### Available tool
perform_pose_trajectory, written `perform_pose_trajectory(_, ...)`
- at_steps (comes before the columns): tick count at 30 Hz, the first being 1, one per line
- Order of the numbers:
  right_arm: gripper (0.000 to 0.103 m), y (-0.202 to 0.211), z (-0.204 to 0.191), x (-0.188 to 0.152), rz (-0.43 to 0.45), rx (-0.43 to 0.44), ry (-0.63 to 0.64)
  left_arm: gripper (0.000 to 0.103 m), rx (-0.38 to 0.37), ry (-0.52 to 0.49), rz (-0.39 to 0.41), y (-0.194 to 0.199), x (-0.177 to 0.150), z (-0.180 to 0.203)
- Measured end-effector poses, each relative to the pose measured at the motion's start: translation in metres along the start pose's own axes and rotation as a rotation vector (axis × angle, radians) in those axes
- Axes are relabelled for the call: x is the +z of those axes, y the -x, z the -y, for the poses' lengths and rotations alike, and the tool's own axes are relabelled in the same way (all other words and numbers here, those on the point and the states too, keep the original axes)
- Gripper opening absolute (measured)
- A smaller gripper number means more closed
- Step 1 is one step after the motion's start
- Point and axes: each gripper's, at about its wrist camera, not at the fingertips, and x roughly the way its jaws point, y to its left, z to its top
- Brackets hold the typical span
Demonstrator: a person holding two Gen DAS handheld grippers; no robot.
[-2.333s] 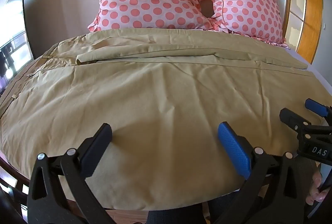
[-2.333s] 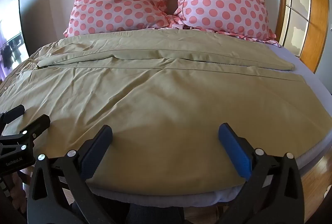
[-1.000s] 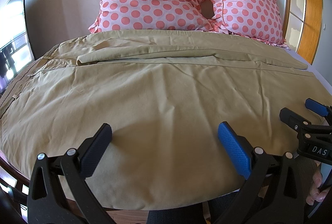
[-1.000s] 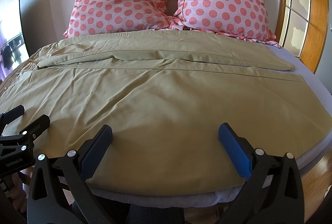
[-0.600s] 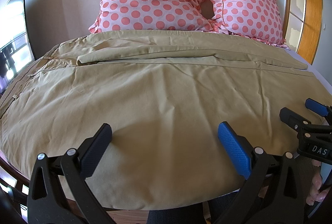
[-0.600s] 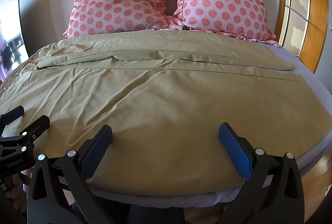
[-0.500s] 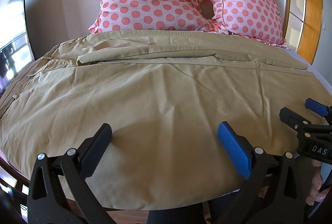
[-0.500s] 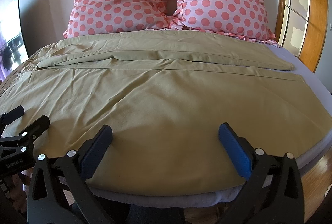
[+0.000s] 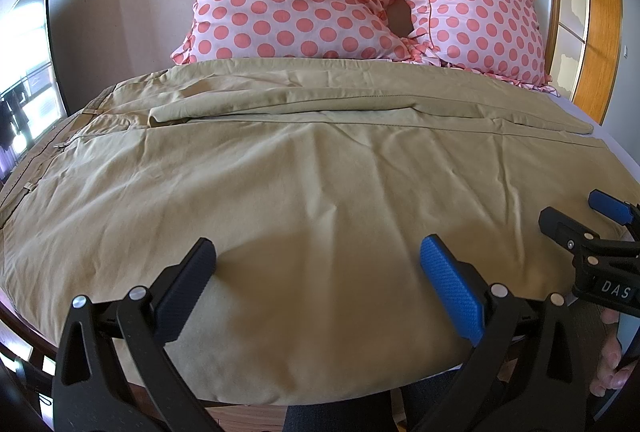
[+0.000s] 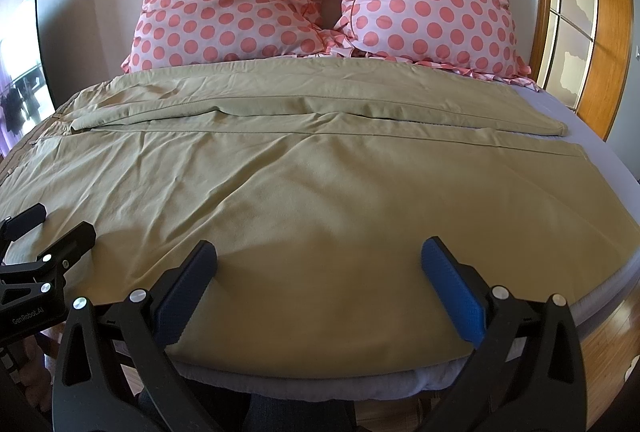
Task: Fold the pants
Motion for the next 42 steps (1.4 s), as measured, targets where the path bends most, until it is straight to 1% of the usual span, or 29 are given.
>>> perform_pose_trajectory(19,0.102,0.000,0.001,0.001,-0.005,0.007,0.007,0.101,0.000,0.001,0.004,0.000,0.000,0.000)
perform_pose_trajectory(21,0.102,0.000,0.001,0.005,-0.024,0.016,0.012,0.101,-0.002,-0.001,-0.001,0.000,0.000,0.000)
perform_pose_trajectory(23,0.102,0.002,0.013,0.019,-0.055,0.006,0.006,0.101,-0.010,-0.002,-0.030,0.001,0.007,-0.004)
perform_pose_trajectory(24,0.102,0.004,0.019,0.028,-0.043,0.006,0.001,0.101,-0.006,0.000,-0.048,0.005,0.012,-0.005)
perform_pose_trajectory(25,0.102,0.010,0.033,0.046,-0.017,-0.004,-0.010,0.101,0.001,0.000,-0.050,0.009,0.017,-0.008)
perform_pose_trajectory(26,0.102,0.014,0.049,0.069,0.006,-0.035,-0.027,0.101,0.003,-0.002,-0.030,0.013,0.021,-0.011)
perform_pose_trajectory(27,0.102,0.014,0.058,0.082,0.010,-0.058,-0.036,0.101,0.005,-0.007,-0.005,0.019,0.026,-0.014)
perform_pose_trajectory(28,0.102,0.007,0.076,0.109,0.000,-0.100,-0.056,0.101,0.013,-0.015,0.032,0.027,0.036,-0.017)
perform_pose_trajectory(29,0.102,-0.002,0.089,0.127,-0.015,-0.125,-0.074,0.101,0.019,-0.019,0.051,0.029,0.042,-0.018)
perform_pose_trajectory(30,0.102,-0.020,0.110,0.152,-0.048,-0.170,-0.113,0.101,0.023,-0.019,0.069,0.032,0.048,-0.020)
perform_pose_trajectory(31,0.102,-0.035,0.124,0.166,-0.076,-0.196,-0.145,0.101,0.027,-0.012,0.092,0.035,0.057,-0.023)
perform_pose_trajectory(32,0.099,-0.053,0.138,0.180,-0.107,-0.220,-0.176,0.101,0.026,-0.006,0.101,0.036,0.059,-0.025)
perform_pose_trajectory(33,0.086,-0.080,0.157,0.198,-0.154,-0.263,-0.227,0.101,0.023,0.001,0.110,0.035,0.064,-0.026)
perform_pose_trajectory(34,0.072,-0.099,0.170,0.208,-0.182,-0.294,-0.272,0.101,0.021,0.007,0.115,0.034,0.067,-0.027)
perform_pose_trajectory(35,0.067,-0.116,0.182,0.215,-0.203,-0.313,-0.319,0.101,0.020,0.016,0.119,0.032,0.070,-0.029)
perform_pose_trajectory(36,0.065,-0.141,0.199,0.224,-0.230,-0.328,-0.390,0.101,0.013,0.025,0.122,0.028,0.072,-0.030)
perform_pose_trajectory(40,0.065,-0.202,0.236,0.236,-0.310,-0.370,-0.589,0.101,0.012,0.036,0.110,0.014,0.076,-0.034)
perform_pose_trajectory(42,0.065,-0.221,0.243,0.241,-0.326,-0.414,-0.621,0.101,0.017,0.034,0.103,0.010,0.074,-0.034)
